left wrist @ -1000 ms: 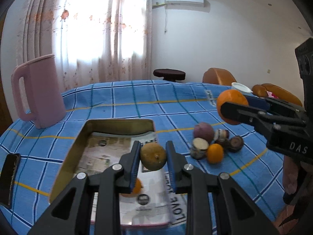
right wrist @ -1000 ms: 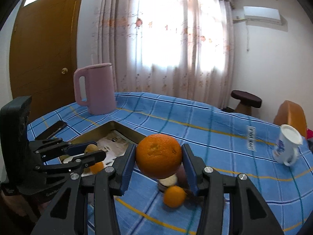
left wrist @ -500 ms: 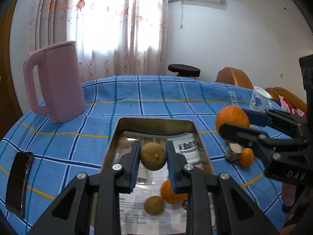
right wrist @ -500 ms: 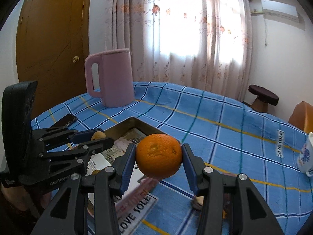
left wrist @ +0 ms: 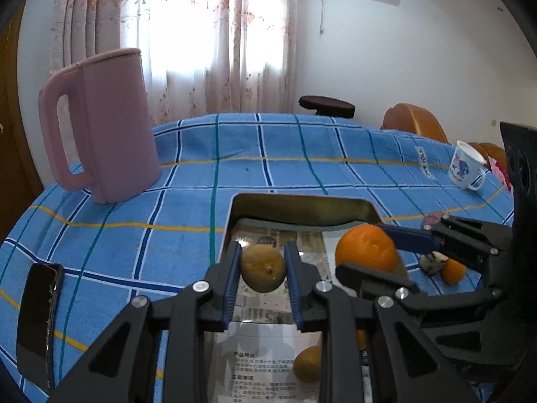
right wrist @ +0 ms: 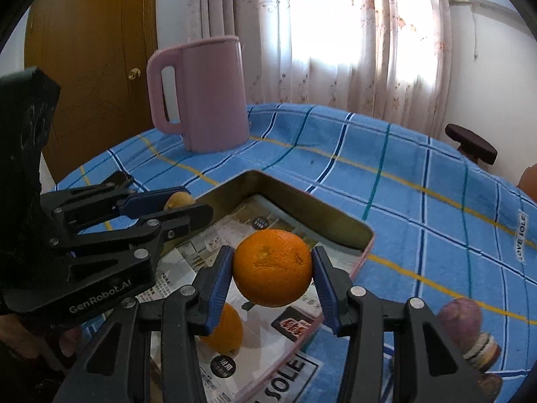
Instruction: Organize fruits
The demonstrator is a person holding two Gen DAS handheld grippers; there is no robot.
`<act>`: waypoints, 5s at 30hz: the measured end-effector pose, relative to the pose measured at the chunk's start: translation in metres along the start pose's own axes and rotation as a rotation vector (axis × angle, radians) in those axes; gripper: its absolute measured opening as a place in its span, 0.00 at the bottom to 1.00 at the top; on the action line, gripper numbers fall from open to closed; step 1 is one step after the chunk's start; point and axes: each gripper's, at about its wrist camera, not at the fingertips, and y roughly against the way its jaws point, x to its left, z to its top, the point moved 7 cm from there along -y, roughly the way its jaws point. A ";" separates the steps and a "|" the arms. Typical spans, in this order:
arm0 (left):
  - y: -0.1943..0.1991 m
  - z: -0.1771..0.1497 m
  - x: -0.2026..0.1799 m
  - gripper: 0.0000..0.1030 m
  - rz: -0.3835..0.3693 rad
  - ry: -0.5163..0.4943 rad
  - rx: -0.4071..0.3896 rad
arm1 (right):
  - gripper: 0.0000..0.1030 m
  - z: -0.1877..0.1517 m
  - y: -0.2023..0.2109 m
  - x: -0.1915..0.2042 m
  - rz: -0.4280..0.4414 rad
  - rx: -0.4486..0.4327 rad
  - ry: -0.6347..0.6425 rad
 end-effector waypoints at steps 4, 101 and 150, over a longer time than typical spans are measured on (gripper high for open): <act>-0.003 -0.002 0.001 0.27 0.004 0.003 0.010 | 0.48 -0.005 -0.005 -0.001 0.013 0.028 -0.005; -0.006 -0.017 -0.199 0.36 -0.255 -0.156 0.016 | 0.37 -0.102 0.133 -0.174 -0.298 -0.095 -0.326; 0.038 -0.007 -0.193 0.36 -0.185 -0.158 -0.225 | 0.37 -0.091 0.173 -0.143 -0.335 -0.316 -0.194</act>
